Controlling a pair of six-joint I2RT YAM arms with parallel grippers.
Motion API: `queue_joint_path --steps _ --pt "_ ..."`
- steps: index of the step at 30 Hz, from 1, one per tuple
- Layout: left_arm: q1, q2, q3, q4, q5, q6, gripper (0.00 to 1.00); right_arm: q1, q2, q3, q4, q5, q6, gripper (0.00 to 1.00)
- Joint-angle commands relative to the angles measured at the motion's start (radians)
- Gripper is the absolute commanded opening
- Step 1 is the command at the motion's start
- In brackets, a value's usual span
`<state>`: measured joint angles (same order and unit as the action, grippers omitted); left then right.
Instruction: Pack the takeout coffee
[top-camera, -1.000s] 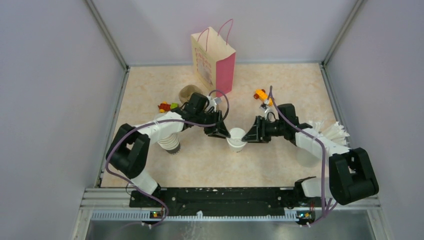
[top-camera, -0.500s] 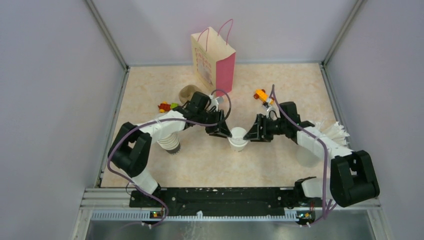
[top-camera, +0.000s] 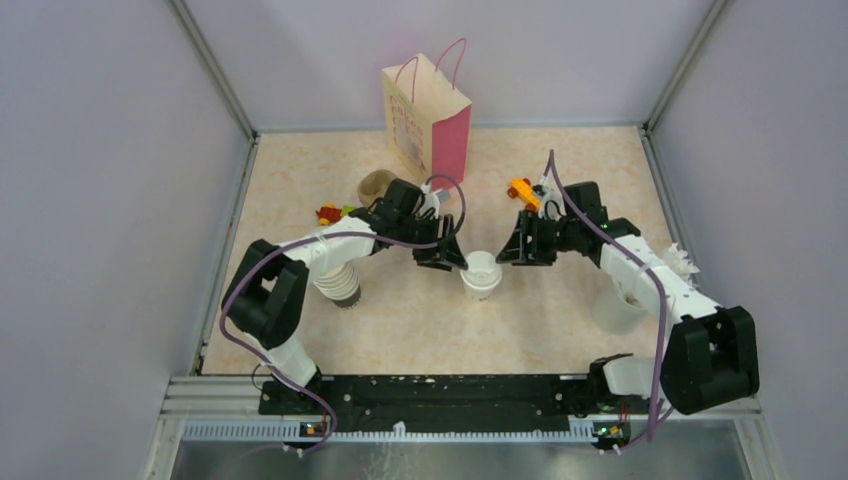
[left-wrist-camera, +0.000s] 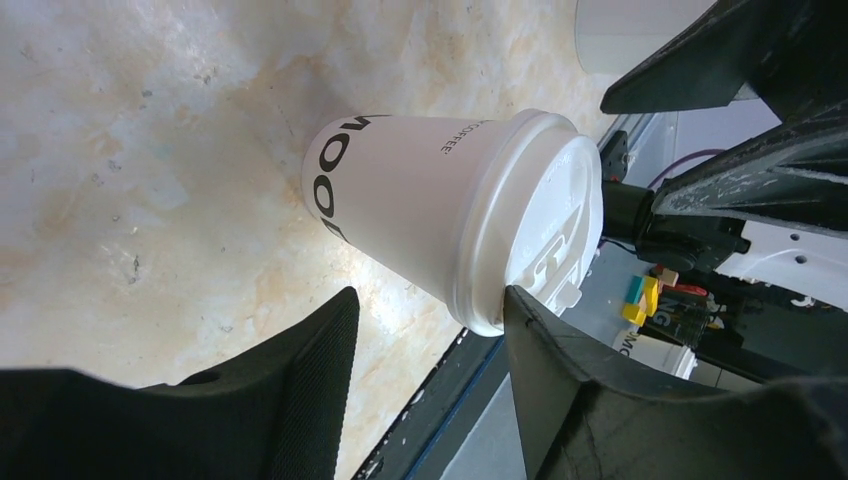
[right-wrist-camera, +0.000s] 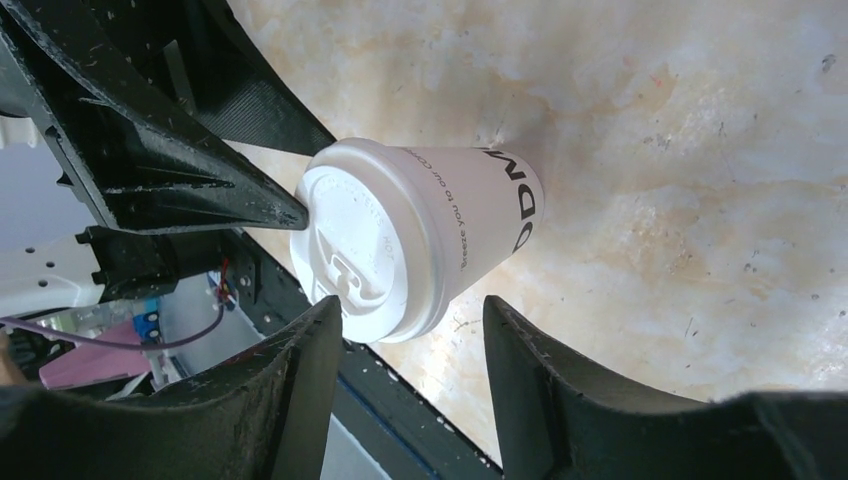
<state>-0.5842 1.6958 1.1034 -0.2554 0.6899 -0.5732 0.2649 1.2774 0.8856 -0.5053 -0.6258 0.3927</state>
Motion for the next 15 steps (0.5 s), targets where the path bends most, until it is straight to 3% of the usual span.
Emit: queue_joint_path --steps 1,8,15 --pt "0.006 0.024 0.063 0.036 -0.013 0.013 0.61 -0.013 0.025 0.083 0.025 -0.015 -0.025 0.53" --pt "0.023 -0.019 0.061 0.094 0.013 -0.064 0.67 -0.012 0.084 0.12 0.061 -0.047 -0.034 0.51" --pt "0.025 -0.061 0.043 0.071 -0.012 -0.106 0.62 -0.012 0.107 0.078 0.146 -0.092 0.014 0.47"
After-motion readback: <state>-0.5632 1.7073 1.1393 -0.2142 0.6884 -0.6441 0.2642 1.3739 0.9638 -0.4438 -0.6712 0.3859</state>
